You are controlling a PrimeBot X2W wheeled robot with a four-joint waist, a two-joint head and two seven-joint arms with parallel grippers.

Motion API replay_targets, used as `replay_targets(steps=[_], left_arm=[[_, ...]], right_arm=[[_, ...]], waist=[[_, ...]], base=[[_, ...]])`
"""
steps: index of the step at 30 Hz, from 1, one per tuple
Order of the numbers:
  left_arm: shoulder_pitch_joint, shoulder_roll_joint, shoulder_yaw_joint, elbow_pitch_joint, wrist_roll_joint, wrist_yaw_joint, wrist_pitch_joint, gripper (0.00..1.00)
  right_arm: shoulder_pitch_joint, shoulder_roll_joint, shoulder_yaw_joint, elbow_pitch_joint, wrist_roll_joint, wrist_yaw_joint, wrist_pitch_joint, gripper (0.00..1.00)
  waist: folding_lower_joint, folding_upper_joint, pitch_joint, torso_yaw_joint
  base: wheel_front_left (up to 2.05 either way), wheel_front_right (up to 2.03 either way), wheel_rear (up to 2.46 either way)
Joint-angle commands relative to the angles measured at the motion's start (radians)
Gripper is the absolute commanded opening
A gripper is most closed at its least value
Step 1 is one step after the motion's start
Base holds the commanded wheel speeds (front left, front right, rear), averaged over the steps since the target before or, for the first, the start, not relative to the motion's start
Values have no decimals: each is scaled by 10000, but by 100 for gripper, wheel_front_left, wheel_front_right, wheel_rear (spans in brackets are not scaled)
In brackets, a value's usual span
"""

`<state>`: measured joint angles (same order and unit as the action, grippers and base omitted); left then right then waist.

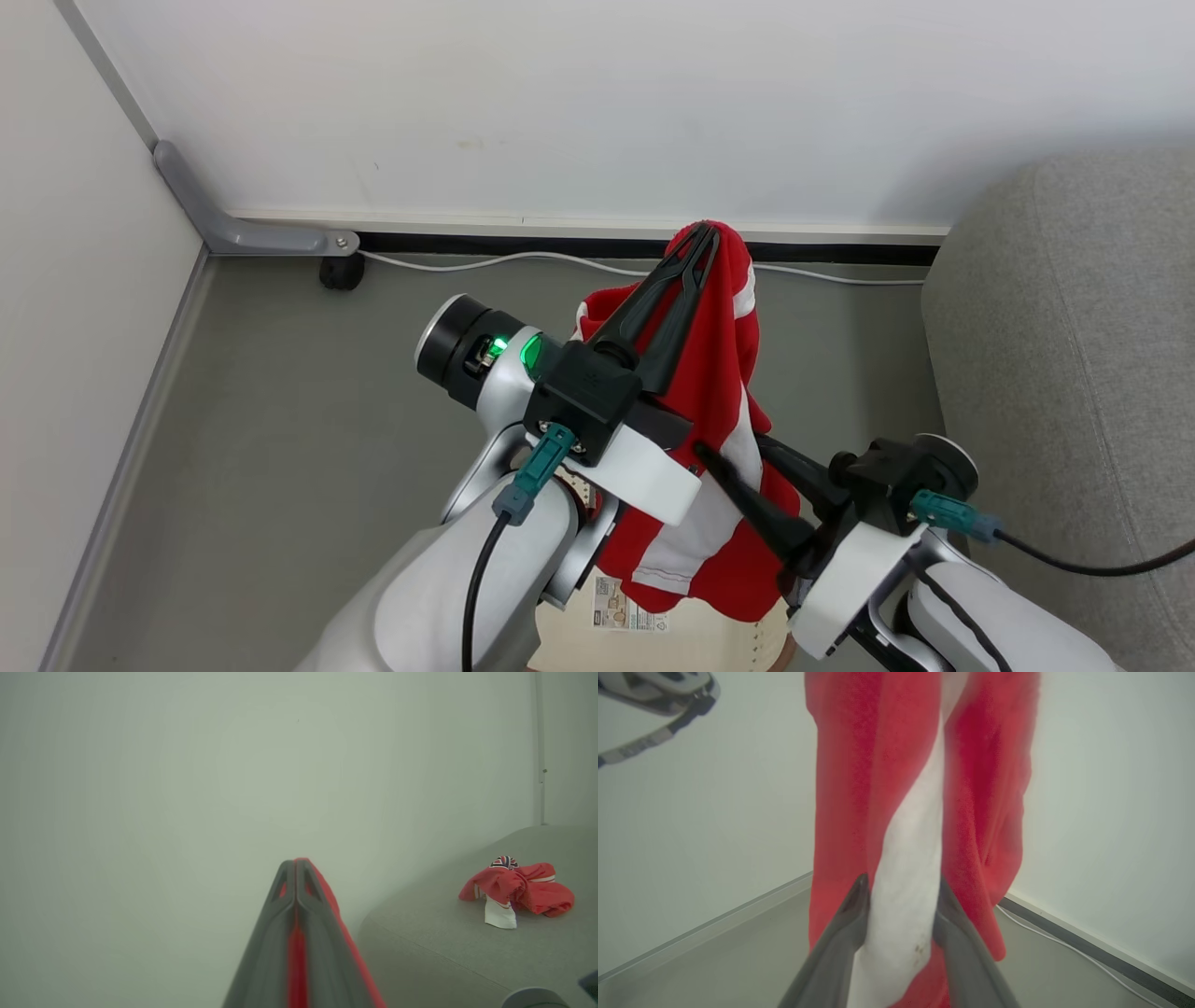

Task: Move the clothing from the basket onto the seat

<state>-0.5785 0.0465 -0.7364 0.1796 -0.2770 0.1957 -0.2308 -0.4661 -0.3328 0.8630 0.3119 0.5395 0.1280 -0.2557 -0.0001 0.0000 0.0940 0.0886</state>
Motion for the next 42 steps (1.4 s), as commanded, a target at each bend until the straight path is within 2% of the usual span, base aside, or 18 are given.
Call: replay_targets(steps=[1,7,8,9,10,11,20,27,33,42], left_arm=[[-525,48,274,-180,-88,144,-113,0],[-509,44,232,-149,-253,200,-195,0],[-508,44,221,-137,-258,198,-211,15],[-496,43,197,-113,-269,174,-224,40],[-474,43,182,-78,-280,160,-235,74],[-452,43,170,-39,-288,149,-245,100],[-131,43,139,482,-518,-158,-299,100],[371,42,195,735,-531,-487,-307,100],[905,40,253,914,-566,-740,-308,100],[1396,39,488,1099,-786,-1007,-309,100]], right_arm=[[-253,63,11,-132,181,27,-61,0],[-236,13,-262,-306,308,27,-61,0],[-210,-3,-342,-347,325,27,-61,0],[-182,-21,-422,-391,333,27,-61,0],[-140,-35,-524,-450,348,27,-61,0],[-87,-54,-643,-516,372,27,-61,0],[464,-360,-2159,-1315,410,27,-61,0],[741,-552,-3497,-1945,417,27,-61,0],[815,-722,-4461,-2267,487,27,-61,0],[814,-809,-5581,-2443,477,27,-61,0]], waist=[[1,0,19,18],[1,0,59,-83],[1,0,67,-115],[1,0,72,-149],[1,0,77,-180],[1,0,87,-207],[1,0,150,-539],[1,0,88,-1055],[1,0,7,-1745],[1,0,-121,-3234]], base=[[0,0,0],[0,0,0],[0,0,0],[0,0,0],[0,0,0],[0,0,0],[0,0,0],[0,0,0],[0,0,0],[0,0,0]])
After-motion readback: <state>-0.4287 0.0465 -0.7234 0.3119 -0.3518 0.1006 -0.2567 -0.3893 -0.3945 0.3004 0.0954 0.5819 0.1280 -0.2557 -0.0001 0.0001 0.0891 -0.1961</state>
